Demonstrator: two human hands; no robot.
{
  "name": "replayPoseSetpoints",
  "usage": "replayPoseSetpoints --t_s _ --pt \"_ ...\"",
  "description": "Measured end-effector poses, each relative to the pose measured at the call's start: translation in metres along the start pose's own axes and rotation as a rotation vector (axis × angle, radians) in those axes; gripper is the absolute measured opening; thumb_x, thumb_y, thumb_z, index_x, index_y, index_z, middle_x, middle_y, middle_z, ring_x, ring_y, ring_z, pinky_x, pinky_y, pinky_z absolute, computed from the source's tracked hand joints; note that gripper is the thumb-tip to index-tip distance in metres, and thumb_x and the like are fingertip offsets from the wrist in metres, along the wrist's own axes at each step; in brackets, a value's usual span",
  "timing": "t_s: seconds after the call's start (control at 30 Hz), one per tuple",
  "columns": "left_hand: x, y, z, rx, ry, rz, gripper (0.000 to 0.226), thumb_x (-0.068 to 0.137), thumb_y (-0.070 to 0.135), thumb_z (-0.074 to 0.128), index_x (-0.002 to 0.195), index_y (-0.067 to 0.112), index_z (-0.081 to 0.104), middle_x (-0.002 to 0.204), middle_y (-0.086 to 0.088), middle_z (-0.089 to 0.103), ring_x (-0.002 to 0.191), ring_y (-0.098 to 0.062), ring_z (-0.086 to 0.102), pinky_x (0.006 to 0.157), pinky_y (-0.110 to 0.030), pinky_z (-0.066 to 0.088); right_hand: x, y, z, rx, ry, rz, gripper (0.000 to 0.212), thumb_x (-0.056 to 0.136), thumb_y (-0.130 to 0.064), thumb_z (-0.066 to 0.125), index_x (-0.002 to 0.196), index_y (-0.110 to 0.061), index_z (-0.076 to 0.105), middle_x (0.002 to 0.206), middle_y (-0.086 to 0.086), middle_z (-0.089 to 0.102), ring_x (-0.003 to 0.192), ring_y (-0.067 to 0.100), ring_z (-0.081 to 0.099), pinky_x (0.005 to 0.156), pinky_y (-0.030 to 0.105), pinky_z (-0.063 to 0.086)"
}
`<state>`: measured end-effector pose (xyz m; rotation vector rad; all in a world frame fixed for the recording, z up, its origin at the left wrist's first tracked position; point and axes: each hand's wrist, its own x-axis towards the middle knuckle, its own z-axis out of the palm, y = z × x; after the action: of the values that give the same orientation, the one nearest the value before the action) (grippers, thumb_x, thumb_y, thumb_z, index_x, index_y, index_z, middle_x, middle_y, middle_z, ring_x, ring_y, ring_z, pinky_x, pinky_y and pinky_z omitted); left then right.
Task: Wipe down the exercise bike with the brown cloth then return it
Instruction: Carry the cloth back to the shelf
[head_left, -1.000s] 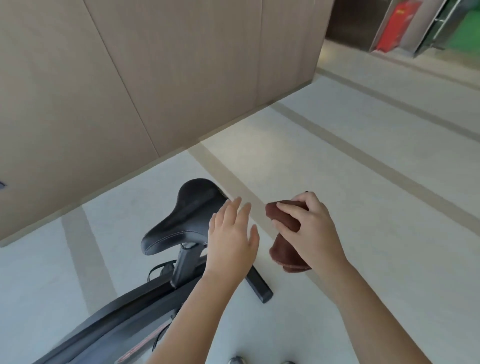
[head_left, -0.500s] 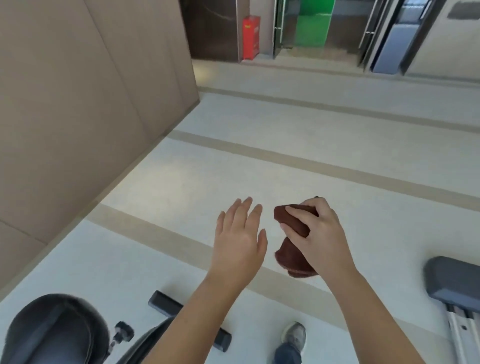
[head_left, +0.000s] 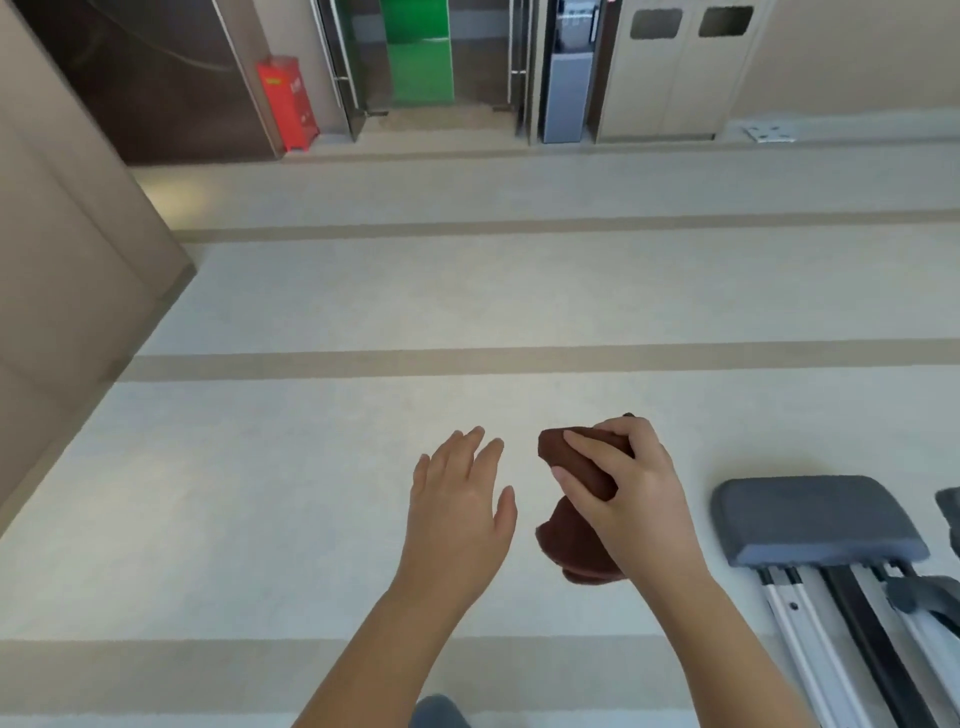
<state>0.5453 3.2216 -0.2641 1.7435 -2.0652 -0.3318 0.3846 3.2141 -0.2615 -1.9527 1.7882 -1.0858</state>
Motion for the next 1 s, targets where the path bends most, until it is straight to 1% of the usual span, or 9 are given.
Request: replayPoseSetpoints --t_s 0.1,0.2,0.3,0.4,0.53,0.63,0.7,0.83,1.0 --pt "0.054 -0.001 0.018 -0.05 -0.043 0.033 0.044 0.093 0.027 0.043 0.136 0.018 0.036 0.147 -0.001 0.03 0.136 -0.017 0.019 0.111 -0.035 0.008 0.036 0.024 0.01 -0.033 0.018 0.067 0.031 0.073 -0.018 0.076 0.104 -0.016 0.07 0.105 0.006 0.055 0.093 0.028 0.056 0.081 0.03 0.042" --pt "0.116 -0.016 0.032 -0.06 -0.056 0.048 0.043 0.093 0.028 0.043 0.135 0.018 0.038 0.146 -0.001 0.032 0.135 -0.018 0.022 0.111 -0.036 0.01 0.091 0.038 0.031 -0.04 0.019 0.087 0.03 0.074 -0.018 0.076 0.104 -0.015 0.07 0.106 0.007 0.055 0.094 0.029 0.056 0.083 0.034 0.047" --pt "0.185 -0.043 0.034 -0.08 -0.048 0.045 0.043 0.092 0.027 0.044 0.134 0.017 0.04 0.145 -0.002 0.034 0.134 -0.019 0.023 0.111 -0.037 0.011 0.161 0.041 0.062 -0.045 0.016 0.072 0.03 0.074 -0.018 0.076 0.104 -0.015 0.07 0.105 0.007 0.056 0.093 0.03 0.056 0.082 0.037 0.049" --pt "0.258 -0.072 0.024 -0.091 -0.026 0.039 0.042 0.092 0.024 0.047 0.132 0.013 0.043 0.143 -0.006 0.037 0.132 -0.021 0.027 0.11 -0.04 0.016 0.243 0.033 0.093 -0.05 -0.009 0.053 0.03 0.075 -0.019 0.075 0.105 -0.016 0.07 0.105 0.008 0.055 0.095 0.03 0.056 0.084 0.039 0.049" --pt "0.36 -0.098 0.01 -0.092 0.021 0.051 0.041 0.09 0.02 0.051 0.129 0.008 0.046 0.139 -0.009 0.042 0.131 -0.026 0.03 0.109 -0.044 0.022 0.346 0.029 0.12 -0.032 -0.017 0.04 0.031 0.076 -0.02 0.074 0.106 -0.017 0.069 0.106 0.006 0.054 0.098 0.028 0.055 0.086 0.035 0.048" --pt "0.431 -0.104 0.014 -0.064 0.018 0.073 0.041 0.089 0.019 0.052 0.128 0.008 0.046 0.139 -0.011 0.042 0.13 -0.028 0.03 0.108 -0.045 0.021 0.41 0.045 0.13 -0.04 0.011 0.057 0.03 0.075 -0.018 0.074 0.105 -0.016 0.07 0.106 0.008 0.054 0.098 0.029 0.056 0.084 0.035 0.048" --pt "0.474 -0.102 0.023 -0.049 0.001 0.095 0.041 0.09 0.02 0.051 0.129 0.009 0.046 0.14 -0.01 0.041 0.131 -0.027 0.029 0.108 -0.044 0.018 0.445 0.064 0.132 -0.04 0.034 0.089 0.03 0.075 -0.019 0.074 0.105 -0.016 0.07 0.106 0.007 0.054 0.098 0.028 0.055 0.084 0.033 0.047" --pt "0.566 -0.082 0.056 -0.049 -0.048 0.162 0.042 0.091 0.022 0.048 0.131 0.011 0.043 0.142 -0.008 0.038 0.132 -0.025 0.026 0.108 -0.042 0.015 0.522 0.118 0.128 -0.034 0.069 0.164 0.03 0.076 -0.02 0.074 0.106 -0.016 0.069 0.107 0.006 0.053 0.1 0.027 0.054 0.09 0.037 0.046" --pt "0.701 -0.017 0.108 -0.071 -0.035 0.242 0.042 0.092 0.023 0.047 0.132 0.011 0.041 0.142 -0.008 0.036 0.133 -0.025 0.024 0.11 -0.043 0.015 0.634 0.206 0.095 -0.084 0.125 0.211 0.031 0.078 -0.022 0.072 0.108 -0.018 0.068 0.11 0.007 0.052 0.101 0.028 0.053 0.09 0.037 0.045"
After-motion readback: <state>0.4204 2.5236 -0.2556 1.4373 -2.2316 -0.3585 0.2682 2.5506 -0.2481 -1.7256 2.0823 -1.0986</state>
